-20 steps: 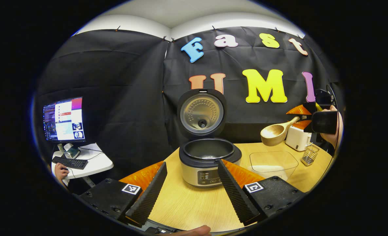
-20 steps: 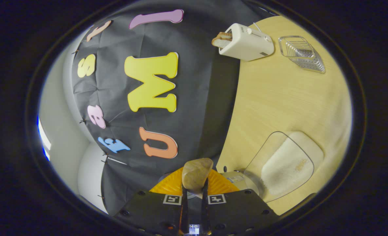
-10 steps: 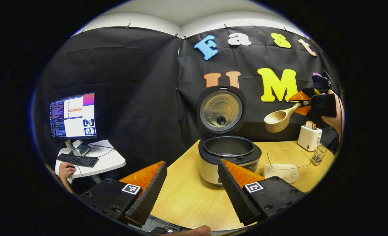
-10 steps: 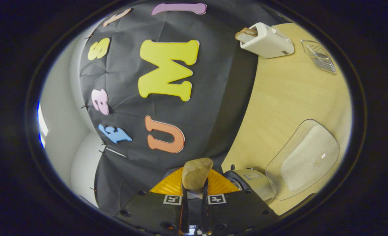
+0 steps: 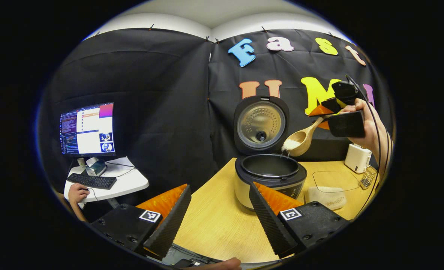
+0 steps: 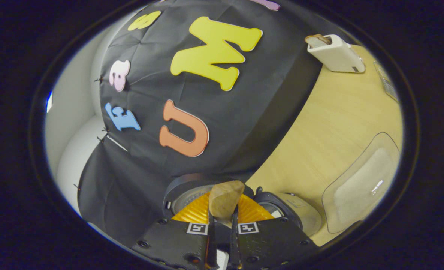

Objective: Close the left gripper, press the button to open the rice cooker; take a wooden spoon from the chopstick holder with the right hand, scoop a spoonful of rice and pour it into the rice cooker, then put the wooden spoon back into the chopstick holder.

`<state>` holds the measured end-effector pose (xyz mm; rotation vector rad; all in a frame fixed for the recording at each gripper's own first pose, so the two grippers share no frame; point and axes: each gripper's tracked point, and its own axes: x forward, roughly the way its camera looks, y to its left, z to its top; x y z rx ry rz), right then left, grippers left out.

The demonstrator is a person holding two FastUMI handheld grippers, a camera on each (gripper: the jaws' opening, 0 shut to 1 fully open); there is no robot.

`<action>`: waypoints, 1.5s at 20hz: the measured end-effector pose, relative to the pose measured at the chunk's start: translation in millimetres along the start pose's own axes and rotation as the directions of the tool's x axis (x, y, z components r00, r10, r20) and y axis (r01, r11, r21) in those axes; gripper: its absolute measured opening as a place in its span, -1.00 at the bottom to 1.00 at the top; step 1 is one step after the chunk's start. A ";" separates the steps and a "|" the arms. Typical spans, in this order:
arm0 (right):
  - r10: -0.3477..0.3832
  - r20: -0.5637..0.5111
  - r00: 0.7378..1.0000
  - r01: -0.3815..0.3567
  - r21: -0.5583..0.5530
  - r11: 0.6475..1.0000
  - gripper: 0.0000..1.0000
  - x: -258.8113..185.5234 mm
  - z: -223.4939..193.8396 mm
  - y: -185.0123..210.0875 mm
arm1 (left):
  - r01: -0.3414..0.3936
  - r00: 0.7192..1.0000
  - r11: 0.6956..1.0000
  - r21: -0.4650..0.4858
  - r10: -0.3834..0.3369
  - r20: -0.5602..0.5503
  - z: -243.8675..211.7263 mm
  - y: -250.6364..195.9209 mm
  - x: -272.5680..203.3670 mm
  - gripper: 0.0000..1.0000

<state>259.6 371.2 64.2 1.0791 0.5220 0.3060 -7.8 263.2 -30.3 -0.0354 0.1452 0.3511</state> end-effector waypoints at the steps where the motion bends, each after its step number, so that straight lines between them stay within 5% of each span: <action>1: -0.014 0.001 1.000 0.014 -0.038 0.999 -0.72 5.2 -3.5 0.4 | -0.001 1.000 1.000 0.003 0.001 0.002 2.1 -1.4 -0.3 0.99; 10: -0.050 0.006 0.999 0.050 -0.315 0.948 -0.70 31.0 -27.9 15.0 | 0.012 1.000 1.000 0.013 -0.012 0.004 3.3 -2.2 -2.0 0.98; 14: -0.059 0.010 0.998 0.057 -0.459 0.887 -0.72 36.3 -38.2 18.6 | -0.001 1.000 1.000 0.010 0.001 0.001 2.1 2.9 -0.7 0.98; 18: -0.022 0.026 0.999 0.034 -0.641 0.767 -0.72 38.6 -45.2 36.4 | 0.003 1.000 1.000 0.011 -0.003 -0.001 2.4 0.3 -1.1 0.98; 23: 0.007 0.008 1.000 0.003 -0.830 0.558 -0.75 42.4 -72.2 52.7 | 0.011 1.000 1.000 0.009 -0.011 0.006 3.3 -0.4 -1.1 0.98; 30: 0.000 0.027 1.000 0.026 -0.943 0.331 -0.73 48.6 -94.1 56.2 | 0.025 1.000 1.000 0.013 -0.025 0.010 6.8 -8.4 -3.5 0.98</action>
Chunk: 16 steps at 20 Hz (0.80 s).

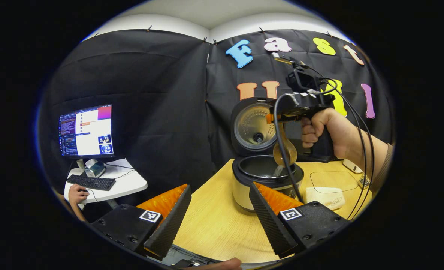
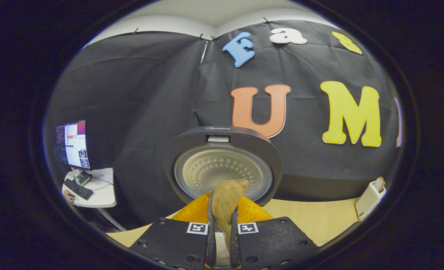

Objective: Close the left gripper, press the button to open the rice cooker; take a wooden spoon from the chopstick holder with the right hand, scoop a spoonful of rice and pour it into the rice cooker, then put the wooden spoon back into the chopstick holder.

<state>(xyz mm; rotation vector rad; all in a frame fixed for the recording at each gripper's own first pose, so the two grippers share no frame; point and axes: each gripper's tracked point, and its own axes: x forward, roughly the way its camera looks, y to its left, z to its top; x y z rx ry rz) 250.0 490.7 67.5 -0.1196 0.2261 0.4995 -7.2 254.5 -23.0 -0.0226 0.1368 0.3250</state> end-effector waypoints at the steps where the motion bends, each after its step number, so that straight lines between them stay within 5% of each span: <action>1: 0.001 -0.002 1.000 -0.002 -0.035 0.999 -0.72 -1.0 -0.4 5.9 | 0.002 1.000 1.000 0.001 -0.002 0.003 1.1 -1.1 -1.6 0.98; 10: -0.093 0.006 0.996 0.089 -0.334 0.938 -0.72 5.3 -14.8 11.9 | 0.001 1.000 1.000 0.004 -0.001 0.018 7.3 -2.7 -3.9 0.98; 16: -0.086 0.058 0.995 0.101 -0.350 0.931 -0.72 -8.1 -4.3 12.4 | -0.008 1.000 1.000 -0.005 0.008 0.019 7.5 -3.0 -5.8 0.98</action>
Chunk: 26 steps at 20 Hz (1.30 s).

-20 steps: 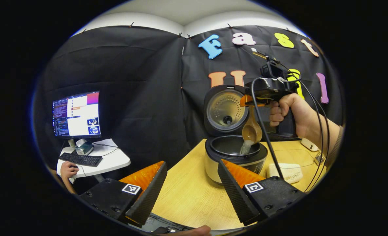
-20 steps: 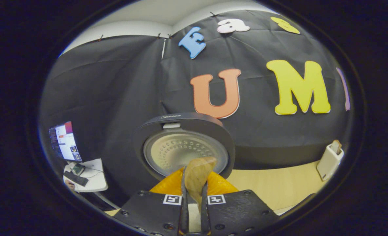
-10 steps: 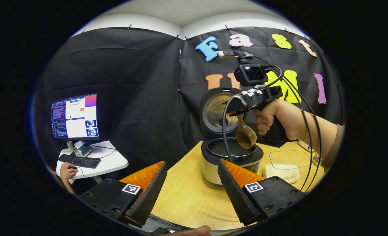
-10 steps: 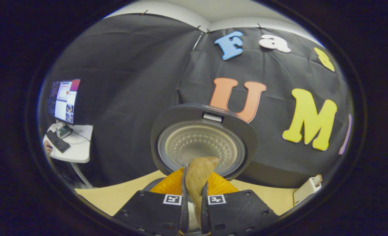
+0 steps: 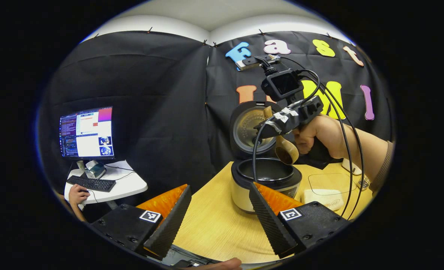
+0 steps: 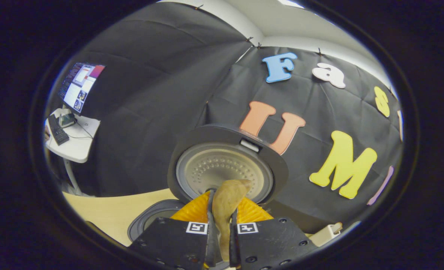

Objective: Close the left gripper, press the button to open the rice cooker; take a wooden spoon from the chopstick holder with the right hand, scoop a spoonful of rice and pour it into the rice cooker, then put the wooden spoon back into the chopstick holder.

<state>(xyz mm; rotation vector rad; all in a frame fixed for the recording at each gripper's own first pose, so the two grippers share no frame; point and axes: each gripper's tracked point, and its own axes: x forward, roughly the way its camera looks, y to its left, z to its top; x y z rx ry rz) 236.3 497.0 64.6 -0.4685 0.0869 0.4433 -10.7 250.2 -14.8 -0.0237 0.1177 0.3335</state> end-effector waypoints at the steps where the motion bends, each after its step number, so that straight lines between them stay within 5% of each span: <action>1: -0.002 0.004 1.000 0.002 0.008 1.000 -0.72 -2.9 2.5 -3.3 | -0.001 1.000 1.000 0.001 0.001 0.006 3.0 -2.8 -1.2 0.98; 12: -0.079 0.069 0.994 0.069 0.135 0.988 -0.72 -71.6 7.0 -97.7 | 0.028 0.992 1.000 0.006 -0.028 0.123 39.4 -29.8 -31.5 0.97; 18: -0.194 0.068 0.979 0.183 0.143 0.973 -0.72 -115.8 -16.1 -183.3 | 0.132 0.982 0.991 -0.019 -0.128 0.139 45.9 -62.2 -44.1 0.97; 26: -0.317 0.015 0.948 0.310 0.172 0.935 -0.72 -158.6 -66.9 -286.9 | 0.121 0.985 0.992 -0.025 -0.117 0.128 41.7 -63.9 -39.5 0.97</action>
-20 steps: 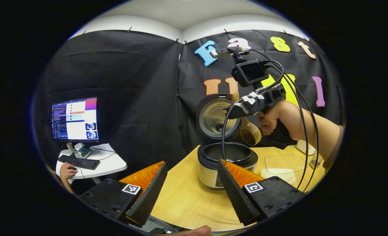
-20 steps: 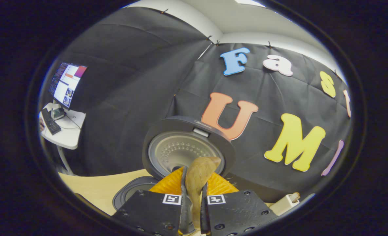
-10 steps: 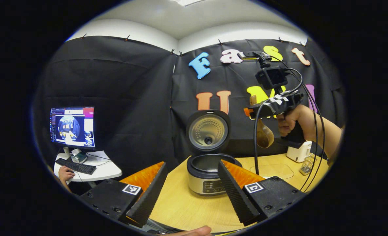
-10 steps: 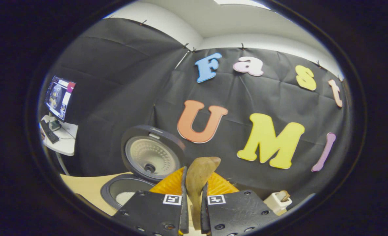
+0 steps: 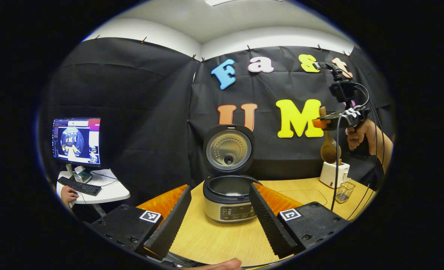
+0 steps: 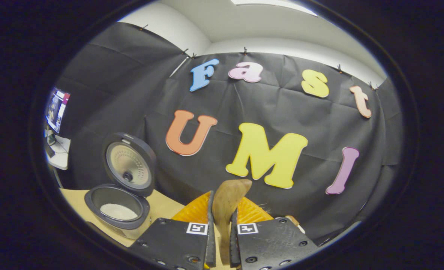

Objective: Close the left gripper, press the button to open the rice cooker; take a wooden spoon from the chopstick holder with the right hand, scoop a spoonful of rice and pour it into the rice cooker, then put the wooden spoon back into the chopstick holder.

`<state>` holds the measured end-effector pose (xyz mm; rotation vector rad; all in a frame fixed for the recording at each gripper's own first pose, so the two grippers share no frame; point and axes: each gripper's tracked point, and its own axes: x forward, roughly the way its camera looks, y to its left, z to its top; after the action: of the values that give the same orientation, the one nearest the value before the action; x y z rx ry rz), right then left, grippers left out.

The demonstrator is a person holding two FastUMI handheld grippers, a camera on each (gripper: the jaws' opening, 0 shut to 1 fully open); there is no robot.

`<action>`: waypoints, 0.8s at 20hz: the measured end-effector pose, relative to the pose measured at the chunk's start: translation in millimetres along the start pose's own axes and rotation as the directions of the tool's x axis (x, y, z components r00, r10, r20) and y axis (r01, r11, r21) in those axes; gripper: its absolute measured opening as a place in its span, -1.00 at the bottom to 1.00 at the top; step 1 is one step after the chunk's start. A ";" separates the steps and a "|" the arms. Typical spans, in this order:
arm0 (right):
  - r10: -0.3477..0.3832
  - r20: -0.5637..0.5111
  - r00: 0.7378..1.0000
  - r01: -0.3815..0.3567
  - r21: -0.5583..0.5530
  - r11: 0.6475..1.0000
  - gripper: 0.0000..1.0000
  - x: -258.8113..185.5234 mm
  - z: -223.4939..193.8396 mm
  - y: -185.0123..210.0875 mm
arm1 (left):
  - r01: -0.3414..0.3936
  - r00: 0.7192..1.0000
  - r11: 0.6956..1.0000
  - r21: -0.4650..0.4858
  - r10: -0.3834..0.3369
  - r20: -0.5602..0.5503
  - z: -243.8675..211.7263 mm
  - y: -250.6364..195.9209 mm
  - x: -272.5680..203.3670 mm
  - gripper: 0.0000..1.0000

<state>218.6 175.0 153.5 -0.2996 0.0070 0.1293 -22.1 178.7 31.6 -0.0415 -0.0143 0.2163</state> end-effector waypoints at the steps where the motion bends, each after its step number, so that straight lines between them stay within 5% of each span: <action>1: -0.019 -0.004 1.000 0.019 0.007 1.000 -0.72 -0.6 -4.7 -14.7 | 0.000 1.000 1.000 -0.002 0.000 -0.001 -0.8 -0.9 0.7 0.97; 9: -0.156 -0.085 0.984 0.160 0.032 0.987 -0.72 -1.3 -64.2 -118.0 | 0.016 1.000 1.000 0.021 -0.016 -0.002 -3.0 -12.3 3.3 0.97; 16: -0.211 -0.242 0.947 0.233 0.066 0.970 -0.71 18.0 -181.5 -171.9 | 0.041 0.999 0.999 0.022 -0.040 -0.012 -6.5 -26.1 6.1 0.97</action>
<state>260.7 -39.1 30.1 -0.2184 0.2124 -0.1310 -10.5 154.3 26.2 -0.0199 -0.0014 0.1757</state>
